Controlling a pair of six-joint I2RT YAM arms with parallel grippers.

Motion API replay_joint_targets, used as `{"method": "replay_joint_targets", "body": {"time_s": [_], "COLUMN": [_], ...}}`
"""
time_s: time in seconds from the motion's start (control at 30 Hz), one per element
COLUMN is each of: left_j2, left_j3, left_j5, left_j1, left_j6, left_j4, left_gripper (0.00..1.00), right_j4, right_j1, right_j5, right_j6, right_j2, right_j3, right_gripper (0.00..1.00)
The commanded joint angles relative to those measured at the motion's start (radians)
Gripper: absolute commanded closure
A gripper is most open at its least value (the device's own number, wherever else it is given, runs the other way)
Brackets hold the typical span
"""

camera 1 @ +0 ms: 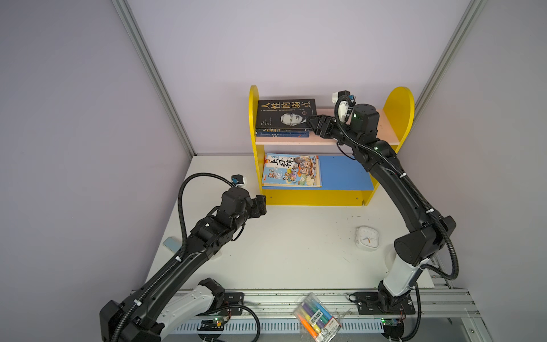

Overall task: Stacking books/files
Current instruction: Move the book to the bookshelf.

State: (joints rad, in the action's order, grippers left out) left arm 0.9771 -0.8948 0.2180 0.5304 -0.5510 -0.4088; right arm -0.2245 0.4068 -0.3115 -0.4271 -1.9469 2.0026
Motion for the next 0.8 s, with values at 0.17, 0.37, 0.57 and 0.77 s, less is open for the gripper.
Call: {"method": "replay_joint_targets", "body": {"time_s": [0.17, 0.37, 0.57, 0.77], "left_j2": [-0.023, -0.032, -0.036, -0.041], "left_j3": [0.025, 0.044, 0.069, 0.084], "left_j5": [-0.017, -0.021, -0.047, -0.062], "left_j1": [-0.013, -0.019, -0.030, -0.034], "left_j6": [-0.021, -0.030, -0.040, -0.047], "left_j4": [0.028, 0.040, 0.061, 0.072], "left_gripper": [0.16, 0.16, 0.16, 0.16], "right_j4": [-0.022, 0.008, 0.108, 0.142], "right_j1": [0.006, 0.067, 0.199, 0.260], "right_j5": [0.112, 0.155, 0.224, 0.187], "right_j6": [0.201, 0.434, 0.746, 0.857], "right_j2": [0.093, 0.173, 0.193, 0.112], "right_j3": [-0.046, -0.111, -0.189, -0.122], "right_gripper": [0.34, 0.33, 0.29, 0.27]}}
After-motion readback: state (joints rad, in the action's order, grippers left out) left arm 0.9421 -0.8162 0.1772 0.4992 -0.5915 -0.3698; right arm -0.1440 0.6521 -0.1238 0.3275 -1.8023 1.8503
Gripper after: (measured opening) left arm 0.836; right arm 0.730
